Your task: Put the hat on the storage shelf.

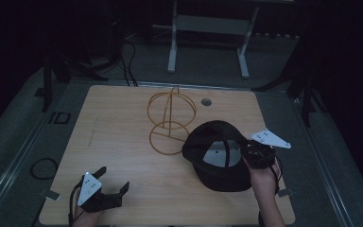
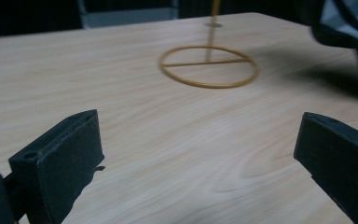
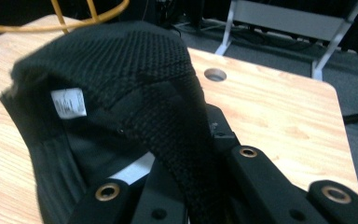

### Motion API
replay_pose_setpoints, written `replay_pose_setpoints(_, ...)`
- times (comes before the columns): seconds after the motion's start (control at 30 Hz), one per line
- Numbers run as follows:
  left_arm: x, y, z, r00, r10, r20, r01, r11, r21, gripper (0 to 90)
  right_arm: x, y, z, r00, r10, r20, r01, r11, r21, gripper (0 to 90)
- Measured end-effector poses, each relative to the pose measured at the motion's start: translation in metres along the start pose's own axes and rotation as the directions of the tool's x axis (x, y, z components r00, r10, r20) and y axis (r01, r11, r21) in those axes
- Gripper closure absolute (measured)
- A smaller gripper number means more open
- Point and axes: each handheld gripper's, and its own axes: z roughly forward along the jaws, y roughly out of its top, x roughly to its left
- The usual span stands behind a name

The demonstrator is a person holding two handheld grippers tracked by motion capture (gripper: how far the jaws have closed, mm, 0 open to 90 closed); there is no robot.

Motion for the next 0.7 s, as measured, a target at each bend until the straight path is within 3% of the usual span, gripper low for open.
replay_pose_setpoints(0.13,-0.01,0.008,0.006,0.9971,-0.016,0.075,0.014,0.9997,0.019,1.5,0.003,0.007,-0.006,0.9999,-0.008,-0.008,0.008,1.0,-0.02,88.6)
replay_pose_setpoints(0.4,-0.027,0.023,0.02,0.9855,-0.058,0.16,0.049,0.9969,0.061,1.5,0.008,0.021,-0.02,0.9991,-0.032,-0.028,0.03,0.997,-0.069,88.6)
replay_pose_setpoints(0.57,-0.038,0.033,0.028,0.9854,0.008,0.17,-0.017,0.9986,0.051,1.6,0.011,0.029,-0.028,0.9981,-0.044,-0.043,0.039,0.994,-0.099,88.6)
replay_pose_setpoints(0.7,-0.048,0.044,0.033,0.9843,0.041,0.172,-0.045,0.9988,0.02,4.8,0.016,0.037,-0.036,0.9968,-0.061,-0.051,0.054,0.991,-0.125,88.6)
